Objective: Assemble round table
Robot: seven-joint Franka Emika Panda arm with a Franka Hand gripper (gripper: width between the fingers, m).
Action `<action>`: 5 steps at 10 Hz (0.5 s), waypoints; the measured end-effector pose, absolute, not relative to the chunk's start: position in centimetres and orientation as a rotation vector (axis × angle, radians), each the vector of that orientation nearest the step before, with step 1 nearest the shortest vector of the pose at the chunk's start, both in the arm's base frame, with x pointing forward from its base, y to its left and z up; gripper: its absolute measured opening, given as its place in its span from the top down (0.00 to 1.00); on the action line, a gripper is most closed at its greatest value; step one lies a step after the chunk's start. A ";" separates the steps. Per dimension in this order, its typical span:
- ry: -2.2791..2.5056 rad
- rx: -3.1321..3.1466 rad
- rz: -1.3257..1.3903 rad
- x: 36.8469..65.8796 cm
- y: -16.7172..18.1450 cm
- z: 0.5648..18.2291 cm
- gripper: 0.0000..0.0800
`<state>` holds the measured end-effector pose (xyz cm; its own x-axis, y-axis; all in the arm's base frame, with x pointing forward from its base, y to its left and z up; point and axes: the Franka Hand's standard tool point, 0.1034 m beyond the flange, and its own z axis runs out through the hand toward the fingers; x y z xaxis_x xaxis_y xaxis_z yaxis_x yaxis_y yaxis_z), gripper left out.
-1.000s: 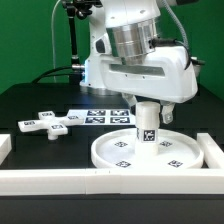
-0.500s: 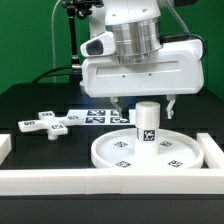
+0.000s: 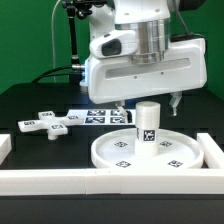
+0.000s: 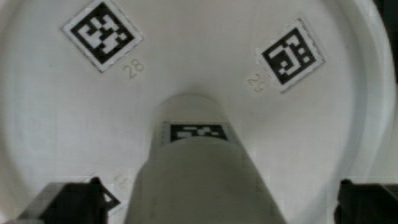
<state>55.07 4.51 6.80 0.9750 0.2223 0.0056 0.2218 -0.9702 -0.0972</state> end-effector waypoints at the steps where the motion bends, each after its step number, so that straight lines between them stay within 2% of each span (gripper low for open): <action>1: -0.481 -3.010 -0.001 55.2 4.7 6.9 0.19; 5: -0.843 -2.932 -0.014 55.2 4.3 6.7 0.19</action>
Offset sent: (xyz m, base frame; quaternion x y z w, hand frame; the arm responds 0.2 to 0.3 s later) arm 0.0000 0.0000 0.0000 0.0000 0.0000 -0.1296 0.9916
